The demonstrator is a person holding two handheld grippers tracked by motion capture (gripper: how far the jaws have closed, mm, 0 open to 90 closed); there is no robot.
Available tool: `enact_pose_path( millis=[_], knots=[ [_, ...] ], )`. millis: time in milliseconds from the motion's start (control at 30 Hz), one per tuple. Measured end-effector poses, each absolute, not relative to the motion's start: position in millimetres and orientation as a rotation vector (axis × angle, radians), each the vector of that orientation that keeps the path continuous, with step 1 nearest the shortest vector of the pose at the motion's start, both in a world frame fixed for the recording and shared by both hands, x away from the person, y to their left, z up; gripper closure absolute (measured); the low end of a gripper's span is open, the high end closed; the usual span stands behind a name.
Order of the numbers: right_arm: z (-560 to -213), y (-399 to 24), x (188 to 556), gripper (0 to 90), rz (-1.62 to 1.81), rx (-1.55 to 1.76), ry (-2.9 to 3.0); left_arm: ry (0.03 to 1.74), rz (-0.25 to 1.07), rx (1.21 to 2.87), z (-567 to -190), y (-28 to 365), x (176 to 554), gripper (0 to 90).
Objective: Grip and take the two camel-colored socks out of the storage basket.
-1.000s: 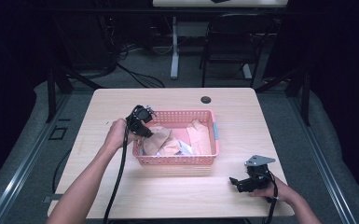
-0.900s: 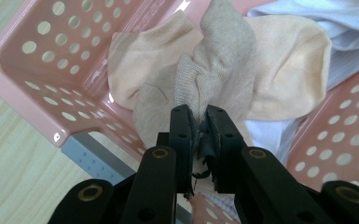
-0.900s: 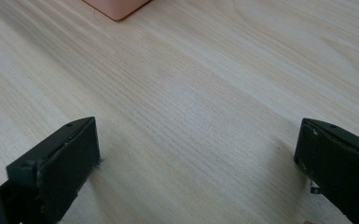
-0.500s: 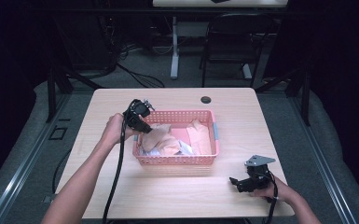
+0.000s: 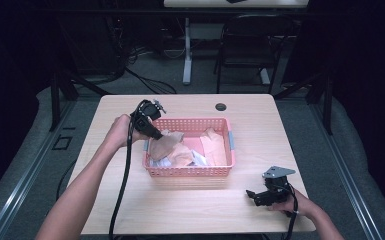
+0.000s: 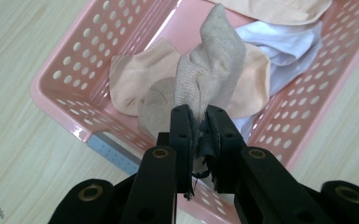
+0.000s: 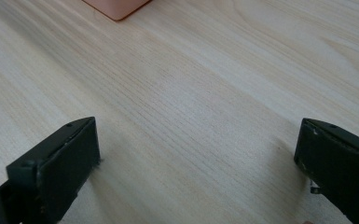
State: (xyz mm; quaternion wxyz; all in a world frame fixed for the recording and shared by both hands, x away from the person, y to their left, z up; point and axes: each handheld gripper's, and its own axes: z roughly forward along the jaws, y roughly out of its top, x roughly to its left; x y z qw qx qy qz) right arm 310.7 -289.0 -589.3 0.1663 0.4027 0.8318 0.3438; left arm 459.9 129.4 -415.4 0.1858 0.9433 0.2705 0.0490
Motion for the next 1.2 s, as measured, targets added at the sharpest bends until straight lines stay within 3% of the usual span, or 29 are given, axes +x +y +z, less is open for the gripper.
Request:
enact_pose_path(
  millis=[700, 1200],
  knots=[
    [-590, -289, 311, 0.0, 0.977, 1.145, 2.367, 0.775, 0.162, 2.729, -361, 153, 450, 81.3],
    [-590, -289, 311, 0.0, 0.976, 1.145, 2.367, 0.854, 0.181, 2.717, -348, 187, 441, 81.4]
  ],
)
